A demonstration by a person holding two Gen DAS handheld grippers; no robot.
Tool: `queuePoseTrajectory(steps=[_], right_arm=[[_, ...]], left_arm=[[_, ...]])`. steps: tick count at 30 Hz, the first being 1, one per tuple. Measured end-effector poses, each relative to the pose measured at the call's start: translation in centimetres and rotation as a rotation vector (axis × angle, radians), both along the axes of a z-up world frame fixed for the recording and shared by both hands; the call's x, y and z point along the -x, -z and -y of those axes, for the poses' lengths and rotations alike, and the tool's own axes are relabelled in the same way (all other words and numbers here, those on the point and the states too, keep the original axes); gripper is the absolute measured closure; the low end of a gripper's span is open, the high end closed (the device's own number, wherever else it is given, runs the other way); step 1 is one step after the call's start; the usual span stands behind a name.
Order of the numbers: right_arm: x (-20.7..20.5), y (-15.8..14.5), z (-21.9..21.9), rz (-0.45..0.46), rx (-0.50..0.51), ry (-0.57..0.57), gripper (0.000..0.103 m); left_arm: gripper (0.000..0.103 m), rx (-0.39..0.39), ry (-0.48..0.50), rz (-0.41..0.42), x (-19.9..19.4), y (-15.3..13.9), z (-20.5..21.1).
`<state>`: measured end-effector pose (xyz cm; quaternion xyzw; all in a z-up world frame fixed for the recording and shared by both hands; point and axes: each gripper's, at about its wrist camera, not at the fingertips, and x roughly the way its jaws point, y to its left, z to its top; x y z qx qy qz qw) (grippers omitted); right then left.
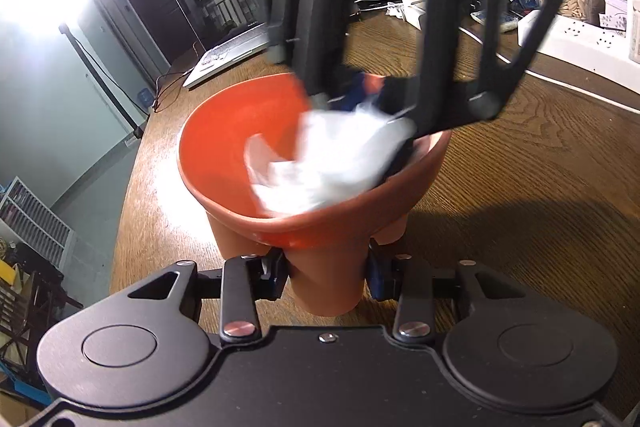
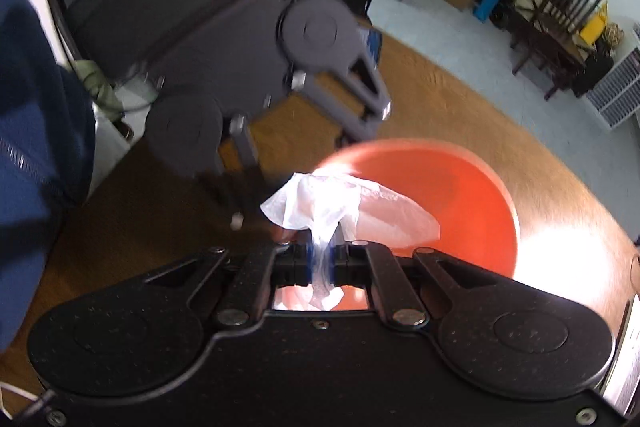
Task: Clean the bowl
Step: 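Wipe the inside of the bowl with the right gripper's tissue while the left gripper holds the bowl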
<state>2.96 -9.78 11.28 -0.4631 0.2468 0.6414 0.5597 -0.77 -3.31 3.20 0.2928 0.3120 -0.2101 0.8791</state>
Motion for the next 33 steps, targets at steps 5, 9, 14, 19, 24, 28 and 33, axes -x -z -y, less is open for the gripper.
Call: queuePoseTrajectory(steps=[5,9,14,19,24,28,33], right_arm=[[-1.2,-0.3,-1.2,0.037,-0.05,0.023,0.095],[-2.3,-0.6,-1.2,0.073,-0.075,0.07,0.095],[-3.4,-0.6,-0.3,0.115,-0.103,0.161,0.095],[-3.7,-0.5,1.7,0.143,-0.108,0.252,0.095],[-4.5,0.3,2.4,0.153,-0.083,0.305,0.095],[-3.9,1.0,3.6,0.135,-0.041,0.304,0.095],[-1.8,2.1,4.1,0.09,-0.01,0.261,0.095]], left_arm=[[0.065,-0.003,-0.003,0.008,0.2,0.1,-0.1],[0.065,-0.004,0.0,0.01,0.2,0.0,0.3],[0.065,0.001,-0.001,0.011,0.2,0.0,0.4],[0.065,0.009,-0.002,0.012,-0.1,0.2,0.1],[0.065,0.006,0.007,0.022,0.1,0.0,-0.1],[0.065,-0.003,0.019,0.033,0.3,-0.1,0.1],[0.066,-0.015,0.031,0.038,0.5,-0.4,0.5]])
